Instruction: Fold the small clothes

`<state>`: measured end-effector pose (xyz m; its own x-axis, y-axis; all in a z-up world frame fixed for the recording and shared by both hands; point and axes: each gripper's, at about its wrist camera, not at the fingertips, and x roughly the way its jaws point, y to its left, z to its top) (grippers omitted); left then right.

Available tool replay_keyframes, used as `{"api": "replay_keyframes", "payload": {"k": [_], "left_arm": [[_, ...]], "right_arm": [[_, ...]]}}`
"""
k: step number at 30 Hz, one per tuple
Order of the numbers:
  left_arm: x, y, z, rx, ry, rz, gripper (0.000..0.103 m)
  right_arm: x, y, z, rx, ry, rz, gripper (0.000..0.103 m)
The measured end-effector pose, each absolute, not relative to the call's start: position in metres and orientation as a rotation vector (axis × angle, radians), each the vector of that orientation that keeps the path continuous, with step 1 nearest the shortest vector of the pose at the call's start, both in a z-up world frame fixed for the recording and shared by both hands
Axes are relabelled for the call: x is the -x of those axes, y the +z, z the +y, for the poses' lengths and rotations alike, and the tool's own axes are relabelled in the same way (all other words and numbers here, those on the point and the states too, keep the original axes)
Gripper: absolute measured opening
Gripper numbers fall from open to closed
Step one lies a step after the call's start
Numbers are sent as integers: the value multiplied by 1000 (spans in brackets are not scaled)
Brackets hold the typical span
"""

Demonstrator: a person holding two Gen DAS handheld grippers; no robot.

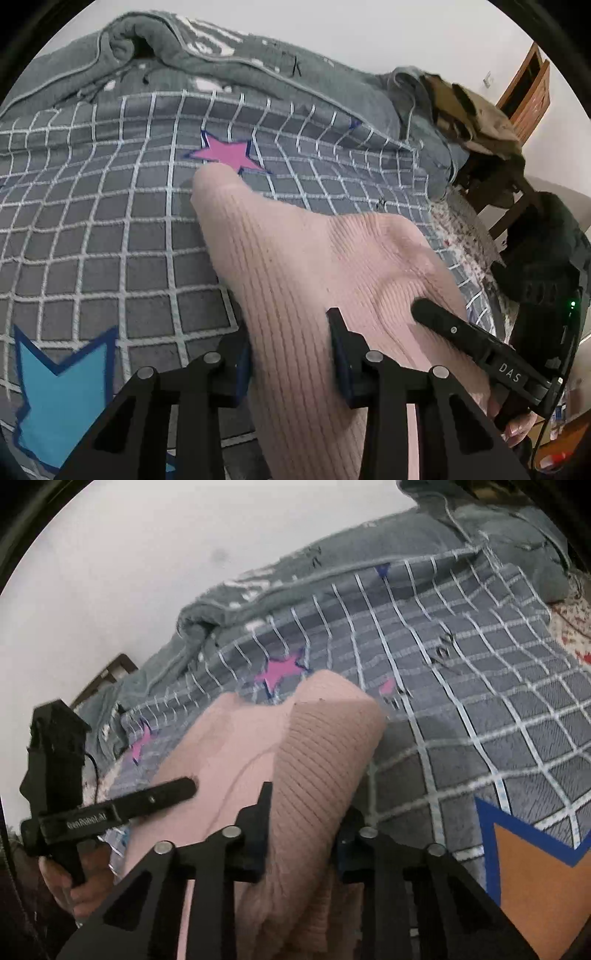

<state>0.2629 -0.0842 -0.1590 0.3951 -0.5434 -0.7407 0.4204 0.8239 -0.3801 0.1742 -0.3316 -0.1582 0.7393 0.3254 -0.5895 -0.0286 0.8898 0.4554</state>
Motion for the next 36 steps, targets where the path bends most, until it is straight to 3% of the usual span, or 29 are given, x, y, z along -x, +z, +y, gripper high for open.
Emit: {"api": "replay_keyframes", "payload": {"k": [9, 15, 19, 26, 29, 33, 36], "left_arm": [[-290, -135, -25, 135, -518, 933, 35], [-309, -159, -2, 112, -451, 971, 37], [-312, -177, -8, 81, -446, 956, 46], [-317, -184, -9, 70, -451, 957, 66], [-319, -180, 6, 115, -451, 953, 67], [-316, -165, 14, 63, -428, 918, 67], [-320, -156, 14, 27, -403, 899, 66]], "right_arm": [[-213, -137, -274, -405, 260, 666, 22], [-245, -153, -237, -356, 283, 698, 22], [-255, -173, -229, -248, 204, 742, 25], [-263, -185, -225, -133, 110, 760, 36], [-265, -183, -229, -117, 110, 783, 57], [-260, -162, -238, -118, 140, 784, 59], [-247, -130, -240, -94, 122, 676, 59]]}}
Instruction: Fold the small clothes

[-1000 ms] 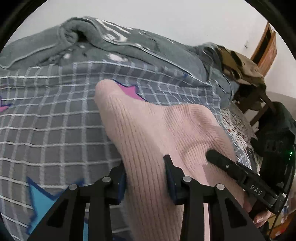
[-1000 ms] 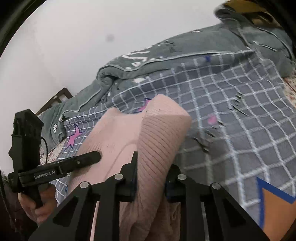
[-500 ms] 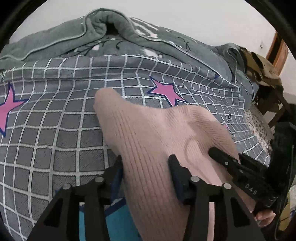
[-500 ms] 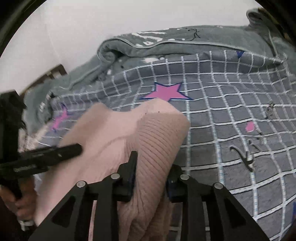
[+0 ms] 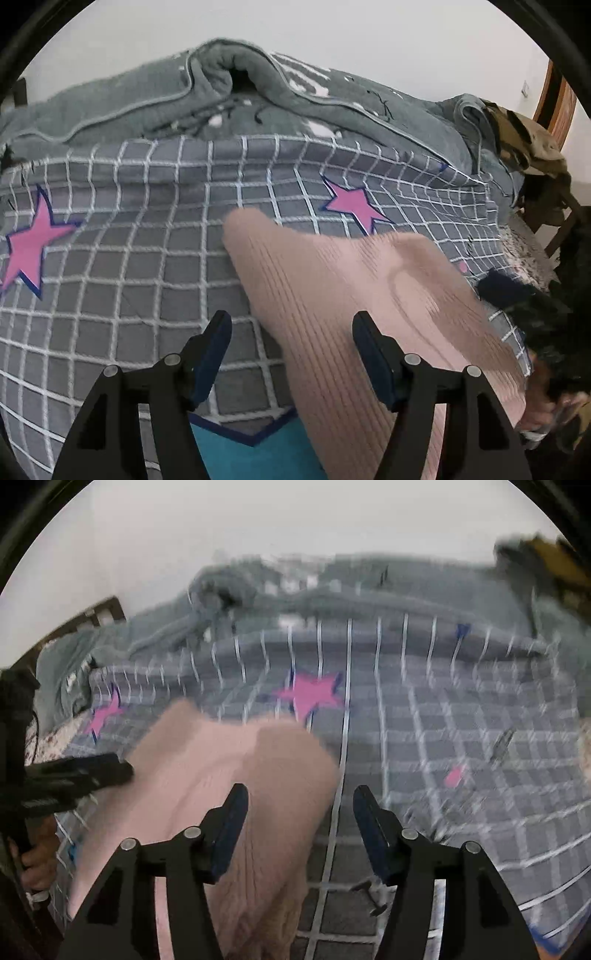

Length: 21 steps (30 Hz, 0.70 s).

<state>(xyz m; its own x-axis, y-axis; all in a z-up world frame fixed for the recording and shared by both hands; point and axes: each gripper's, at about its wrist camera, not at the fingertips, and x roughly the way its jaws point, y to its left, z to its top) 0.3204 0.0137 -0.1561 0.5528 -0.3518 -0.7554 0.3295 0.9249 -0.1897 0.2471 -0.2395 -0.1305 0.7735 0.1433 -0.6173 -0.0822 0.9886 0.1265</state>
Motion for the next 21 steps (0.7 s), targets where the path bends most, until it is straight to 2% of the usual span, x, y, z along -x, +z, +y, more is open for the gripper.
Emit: {"api": "replay_keyframes", "payload": {"k": [4, 5, 7, 9, 10, 11, 13, 21], "left_arm": [[-336, -151, 12, 70, -424, 910, 66], [-339, -150, 10, 70, -419, 901, 66], [-345, -150, 5, 58, -412, 887, 65], [-351, -153, 1, 48, -413, 884, 64], [-354, -156, -3, 38, -415, 886, 60], [-355, -159, -5, 25, -416, 889, 50], [-359, -167, -14, -30, -416, 901, 37], [-358, -187, -35, -150, -395, 866, 37]], "right_arm": [[-247, -107, -230, -105, 181, 615, 58], [-248, -106, -226, -111, 211, 615, 53], [-254, -113, -217, -110, 269, 640, 40], [-264, -134, -208, -72, 266, 700, 16], [-270, -146, -206, -57, 243, 737, 13], [-277, -161, -209, -56, 213, 784, 11], [-279, -174, -215, -83, 205, 789, 9], [-275, -179, -213, -34, 188, 758, 8]]}}
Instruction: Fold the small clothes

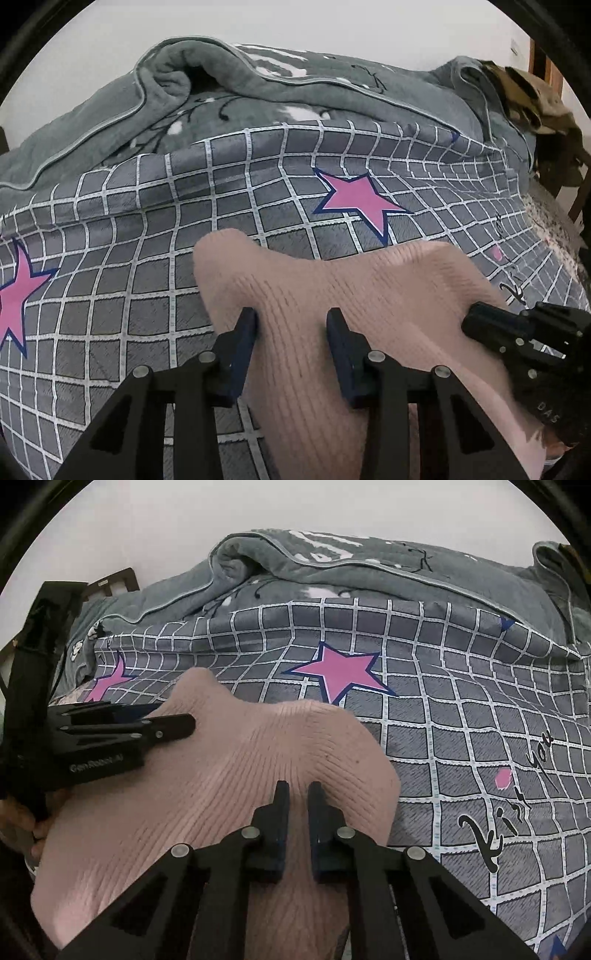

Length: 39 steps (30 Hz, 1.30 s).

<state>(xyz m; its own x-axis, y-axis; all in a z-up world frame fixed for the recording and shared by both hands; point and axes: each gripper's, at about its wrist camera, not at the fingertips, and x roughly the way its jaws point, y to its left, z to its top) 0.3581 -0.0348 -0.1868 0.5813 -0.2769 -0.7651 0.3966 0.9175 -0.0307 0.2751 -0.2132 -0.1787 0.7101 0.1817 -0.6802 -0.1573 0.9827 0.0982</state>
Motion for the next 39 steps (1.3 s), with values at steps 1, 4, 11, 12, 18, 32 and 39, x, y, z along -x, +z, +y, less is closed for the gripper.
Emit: {"api": "replay_keyframes", "payload": {"k": [1, 4, 11, 12, 18, 32, 39], "left_arm": [[-358, -187, -36, -153, -396, 864, 37], [-360, -188, -34, -141, -389, 867, 38], [-358, -183, -35, -164, -374, 837, 42], [-359, -182, -34, -161, -373, 832, 42], [-365, -186, -37, -169, -356, 827, 42], [-315, -174, -17, -23, -405, 882, 57], [-252, -160, -9, 25, -442, 886, 61]], "right_arm": [[-277, -180, -214, -40, 189, 759, 8], [-282, -180, -218, -62, 200, 764, 8], [-280, -180, -219, -67, 206, 761, 8], [-280, -180, -219, -65, 209, 763, 8], [-280, -180, -224, -93, 220, 768, 8], [-236, -166, -246, -123, 200, 751, 16], [-195, -162, -251, -102, 159, 762, 18]]}}
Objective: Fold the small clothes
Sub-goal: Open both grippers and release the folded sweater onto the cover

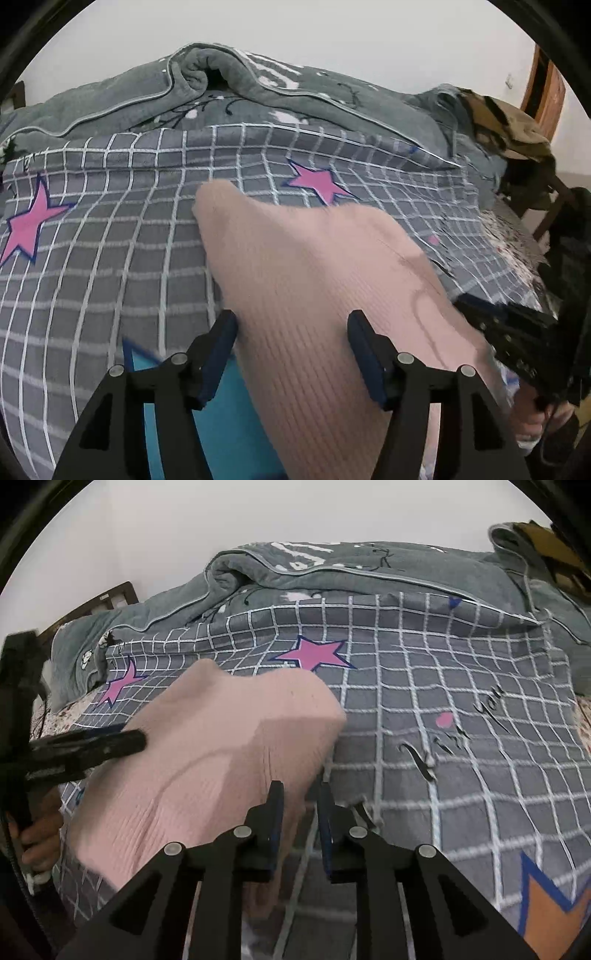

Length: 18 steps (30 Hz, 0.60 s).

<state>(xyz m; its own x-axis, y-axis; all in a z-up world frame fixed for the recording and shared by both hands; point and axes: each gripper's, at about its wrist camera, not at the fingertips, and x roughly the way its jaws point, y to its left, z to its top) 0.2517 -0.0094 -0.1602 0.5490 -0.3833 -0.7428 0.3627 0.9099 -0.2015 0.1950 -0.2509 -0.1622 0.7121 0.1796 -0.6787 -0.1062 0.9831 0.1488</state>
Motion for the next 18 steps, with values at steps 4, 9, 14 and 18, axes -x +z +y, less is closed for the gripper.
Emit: {"api": "replay_keyframes", "payload": {"k": [4, 9, 14, 18], "left_arm": [[-217, -157, -8, 28, -447, 905, 62], [-185, -140, -3, -2, -362, 904, 62], [-150, -107, 0, -20, -309, 848, 71], [-122, -80, -1, -39, -253, 805, 79]], "right_arm": [[-168, -155, -251, -82, 119, 779, 18], [-126, -131, -254, -97, 58, 743, 34], [-83, -95, -261, -102, -2, 680, 50], [-52, -69, -266, -109, -24, 641, 65]]}}
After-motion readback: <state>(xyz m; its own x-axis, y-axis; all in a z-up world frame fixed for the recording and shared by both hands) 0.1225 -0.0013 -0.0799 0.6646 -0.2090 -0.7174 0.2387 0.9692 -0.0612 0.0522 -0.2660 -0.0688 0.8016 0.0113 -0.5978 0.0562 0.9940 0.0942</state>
